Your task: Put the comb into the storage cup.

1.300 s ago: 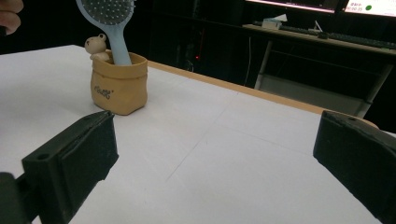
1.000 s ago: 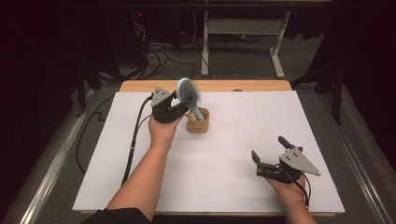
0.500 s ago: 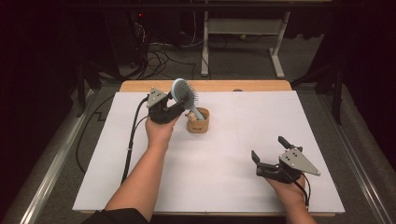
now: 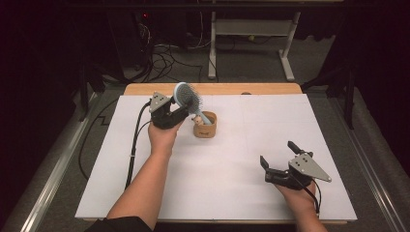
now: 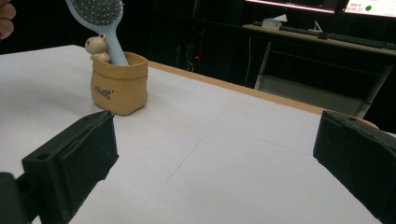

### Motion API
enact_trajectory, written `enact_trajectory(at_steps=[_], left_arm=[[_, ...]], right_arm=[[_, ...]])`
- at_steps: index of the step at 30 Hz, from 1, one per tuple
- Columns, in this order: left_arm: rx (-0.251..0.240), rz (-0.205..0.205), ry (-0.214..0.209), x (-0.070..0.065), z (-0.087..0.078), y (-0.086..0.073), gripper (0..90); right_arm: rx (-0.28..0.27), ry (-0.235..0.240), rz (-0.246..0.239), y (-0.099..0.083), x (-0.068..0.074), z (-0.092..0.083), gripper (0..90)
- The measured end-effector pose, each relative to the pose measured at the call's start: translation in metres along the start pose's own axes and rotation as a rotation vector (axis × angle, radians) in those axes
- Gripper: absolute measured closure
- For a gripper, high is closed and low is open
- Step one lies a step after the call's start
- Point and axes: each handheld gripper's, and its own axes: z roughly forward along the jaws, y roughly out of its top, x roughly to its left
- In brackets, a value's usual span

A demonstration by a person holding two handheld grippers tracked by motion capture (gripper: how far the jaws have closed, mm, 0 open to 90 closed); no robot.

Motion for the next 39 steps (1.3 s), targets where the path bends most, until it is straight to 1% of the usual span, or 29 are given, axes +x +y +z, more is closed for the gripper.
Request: enact_trajectory(at_steps=[2, 8, 16, 25, 33, 36, 38, 39], left_arm=[[0.004, -0.001, 0.002, 0.0009, -0.0006, -0.0002, 44.9], [0.012, 0.012, 0.007, 0.0023, -0.0019, -0.0010, 43.2], [0.015, 0.037, 0.011, 0.0024, -0.0029, -0.0007, 41.6], [0.022, 0.044, 0.011, 0.0052, -0.0045, 0.0001, 39.5], [0.032, 0.039, 0.013, 0.0067, -0.0043, -0.0003, 35.6], [0.040, 0.043, 0.008, 0.0072, -0.0038, -0.0013, 34.8], [0.043, 0.053, 0.011, 0.0069, -0.0036, -0.0017, 34.8], [0.042, 0.050, 0.007, 0.0070, -0.0035, -0.0016, 34.7]], right_arm=[[0.000, 0.000, 0.000, -0.0001, -0.0002, 0.0001, 0.3], [0.001, 0.000, -0.002, -0.0003, 0.0001, 0.0007, 0.3], [0.001, -0.002, -0.001, -0.0003, 0.0006, 0.0010, 0.3], [0.000, -0.002, -0.001, -0.0001, 0.0005, 0.0010, 0.3], [-0.001, -0.004, 0.001, 0.0002, 0.0007, 0.0010, 0.3], [-0.001, -0.004, 0.001, 0.0003, 0.0010, 0.0011, 0.3], [-0.004, -0.003, -0.002, 0.0004, 0.0010, 0.0011, 0.3], [-0.003, -0.004, -0.001, 0.0004, 0.0009, 0.0010, 0.3]])
